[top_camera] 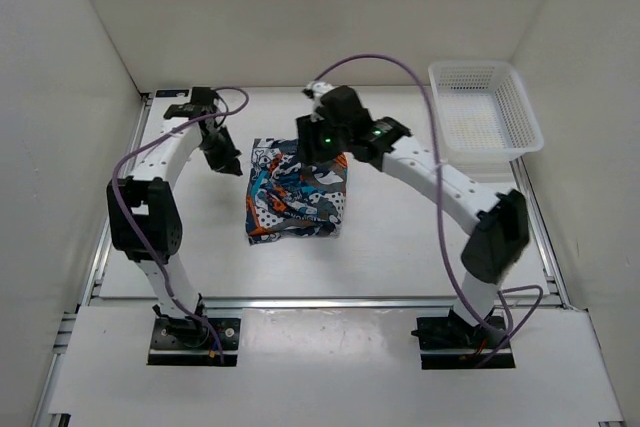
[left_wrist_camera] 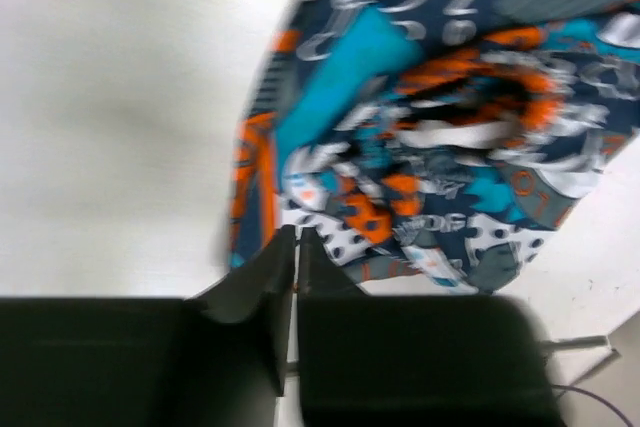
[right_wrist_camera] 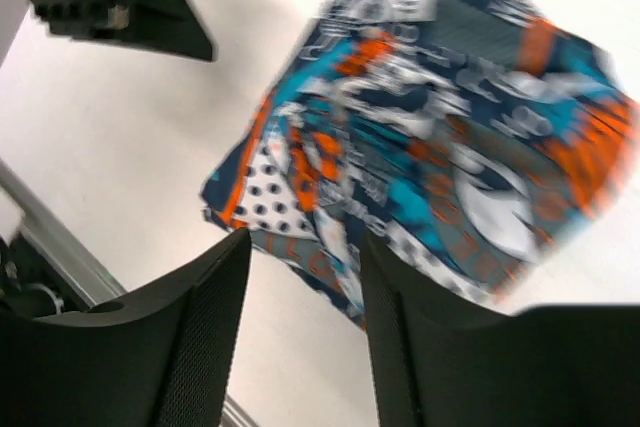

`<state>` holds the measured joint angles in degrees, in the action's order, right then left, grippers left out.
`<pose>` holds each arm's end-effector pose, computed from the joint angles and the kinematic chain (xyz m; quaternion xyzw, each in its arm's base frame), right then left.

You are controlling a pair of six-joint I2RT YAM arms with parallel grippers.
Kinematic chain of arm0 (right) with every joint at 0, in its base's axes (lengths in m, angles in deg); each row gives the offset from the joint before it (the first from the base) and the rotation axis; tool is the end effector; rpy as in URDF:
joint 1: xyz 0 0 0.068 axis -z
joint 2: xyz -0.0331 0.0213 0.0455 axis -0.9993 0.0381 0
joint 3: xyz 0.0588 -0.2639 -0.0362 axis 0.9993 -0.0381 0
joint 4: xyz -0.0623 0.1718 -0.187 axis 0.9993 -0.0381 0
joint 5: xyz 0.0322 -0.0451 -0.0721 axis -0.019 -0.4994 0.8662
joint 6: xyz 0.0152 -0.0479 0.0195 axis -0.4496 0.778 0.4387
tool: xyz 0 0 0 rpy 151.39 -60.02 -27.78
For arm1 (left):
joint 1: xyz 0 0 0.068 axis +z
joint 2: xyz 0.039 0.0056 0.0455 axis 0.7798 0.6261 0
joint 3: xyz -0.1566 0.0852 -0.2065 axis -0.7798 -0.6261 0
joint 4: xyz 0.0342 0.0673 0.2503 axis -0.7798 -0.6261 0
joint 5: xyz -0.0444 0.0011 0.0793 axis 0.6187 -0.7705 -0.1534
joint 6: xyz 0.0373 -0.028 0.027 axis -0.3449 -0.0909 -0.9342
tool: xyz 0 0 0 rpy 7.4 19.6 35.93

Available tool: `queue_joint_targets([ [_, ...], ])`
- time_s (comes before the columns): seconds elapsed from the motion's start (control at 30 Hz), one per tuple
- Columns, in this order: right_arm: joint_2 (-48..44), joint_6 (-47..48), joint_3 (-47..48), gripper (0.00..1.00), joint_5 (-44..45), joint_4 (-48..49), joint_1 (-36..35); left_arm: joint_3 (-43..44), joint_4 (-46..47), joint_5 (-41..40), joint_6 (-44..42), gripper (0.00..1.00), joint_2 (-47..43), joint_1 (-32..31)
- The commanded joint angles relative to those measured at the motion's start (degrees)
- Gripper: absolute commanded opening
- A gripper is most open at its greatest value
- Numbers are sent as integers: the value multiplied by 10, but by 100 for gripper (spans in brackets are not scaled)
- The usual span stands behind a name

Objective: Fold and stack the shorts
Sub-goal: Fold the shorts

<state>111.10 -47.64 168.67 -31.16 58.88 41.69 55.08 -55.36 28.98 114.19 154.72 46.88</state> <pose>0.2901 0.3041 0.3525 -0.2335 0.8495 0.2633 0.3931 0.3614 -0.0337 0.2545 -0.2051 0.9648 -0.1233 0.1087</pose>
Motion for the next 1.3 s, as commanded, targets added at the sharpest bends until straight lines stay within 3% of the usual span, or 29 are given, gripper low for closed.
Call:
queue_joint_targets([
  [0.0,-65,-49,-93,52,34,13,63,74,-21,-38,-25,10,15,-64],
  [0.13,-129,-64,-199,53,34,2,113,136,-27,-38,-37,12,76,-116],
  [0.3,-199,-69,-277,55,34,-15,140,174,-22,-26,-37,56,144,-143],
  [0.47,-224,-69,-311,55,34,-20,145,214,-16,-26,-32,58,191,-154],
  [0.5,-224,-69,-318,55,34,-20,145,227,-10,-26,-31,56,204,-154],
  [0.6,-224,-69,-318,55,29,-20,145,245,-10,-31,-31,38,218,-154],
  [0.67,-229,-69,-318,55,29,-26,145,259,-16,-43,-26,10,225,-154],
  [0.87,-240,-57,-318,55,40,-31,145,270,-73,-86,-14,10,153,-154],
  [1.0,-240,-51,-318,55,40,-31,145,240,-90,-46,-14,10,107,-116],
  [1.27,-223,-46,-330,54,40,-26,145,172,-73,-46,-25,10,107,-53],
])
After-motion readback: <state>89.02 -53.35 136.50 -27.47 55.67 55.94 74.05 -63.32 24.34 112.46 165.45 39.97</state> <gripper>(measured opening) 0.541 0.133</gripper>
